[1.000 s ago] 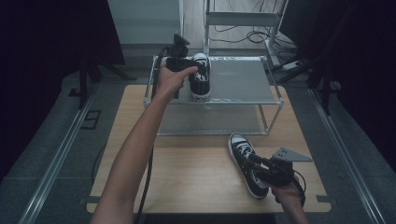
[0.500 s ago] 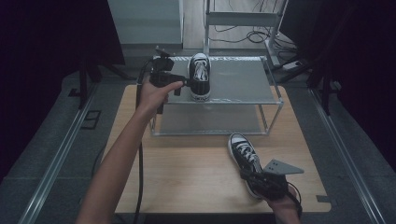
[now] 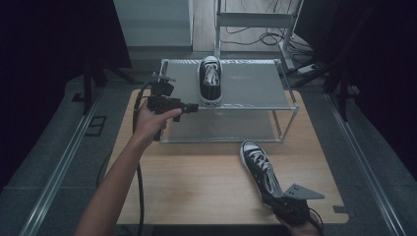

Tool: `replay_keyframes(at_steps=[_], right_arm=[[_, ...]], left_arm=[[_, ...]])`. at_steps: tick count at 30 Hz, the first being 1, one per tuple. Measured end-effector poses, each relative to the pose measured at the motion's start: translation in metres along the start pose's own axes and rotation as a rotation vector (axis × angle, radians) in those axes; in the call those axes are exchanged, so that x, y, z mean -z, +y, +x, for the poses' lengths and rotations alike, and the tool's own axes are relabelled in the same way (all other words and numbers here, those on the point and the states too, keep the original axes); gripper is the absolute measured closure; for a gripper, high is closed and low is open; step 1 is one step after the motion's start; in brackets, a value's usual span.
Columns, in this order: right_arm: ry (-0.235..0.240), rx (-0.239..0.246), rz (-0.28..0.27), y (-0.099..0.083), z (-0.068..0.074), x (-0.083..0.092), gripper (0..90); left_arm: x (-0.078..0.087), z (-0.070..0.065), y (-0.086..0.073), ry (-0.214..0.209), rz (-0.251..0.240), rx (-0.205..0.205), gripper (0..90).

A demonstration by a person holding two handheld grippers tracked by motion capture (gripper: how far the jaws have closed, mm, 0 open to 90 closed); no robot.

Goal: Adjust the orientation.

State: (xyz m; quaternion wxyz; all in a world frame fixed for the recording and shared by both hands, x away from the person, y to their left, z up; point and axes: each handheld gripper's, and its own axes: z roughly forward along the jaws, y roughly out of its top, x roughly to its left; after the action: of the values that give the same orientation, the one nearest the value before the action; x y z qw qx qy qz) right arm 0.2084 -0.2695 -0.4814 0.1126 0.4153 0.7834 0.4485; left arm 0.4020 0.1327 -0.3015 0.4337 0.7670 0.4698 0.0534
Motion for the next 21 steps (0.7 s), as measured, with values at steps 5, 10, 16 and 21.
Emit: replay_keyframes(at_steps=[5,10,16,21], right_arm=[[-0.019,-0.01,-0.009,-0.003,-0.01,0.007,90.0],[-0.051,-0.051,-0.028,-0.005,-0.027,0.015,90.0],[-0.057,-0.078,-0.04,-0.006,-0.041,0.02,90.0],[-0.065,-0.034,-0.051,-0.003,-0.031,0.018,81.8]], left_arm=[[0.004,0.001,-0.024,-0.015,0.006,-0.023,20.6],[0.002,0.0,-0.051,-0.009,0.017,-0.054,20.5],[-0.006,0.0,-0.075,-0.018,0.033,-0.066,20.5],[-0.013,-0.001,-0.082,-0.017,0.044,-0.071,20.5]])
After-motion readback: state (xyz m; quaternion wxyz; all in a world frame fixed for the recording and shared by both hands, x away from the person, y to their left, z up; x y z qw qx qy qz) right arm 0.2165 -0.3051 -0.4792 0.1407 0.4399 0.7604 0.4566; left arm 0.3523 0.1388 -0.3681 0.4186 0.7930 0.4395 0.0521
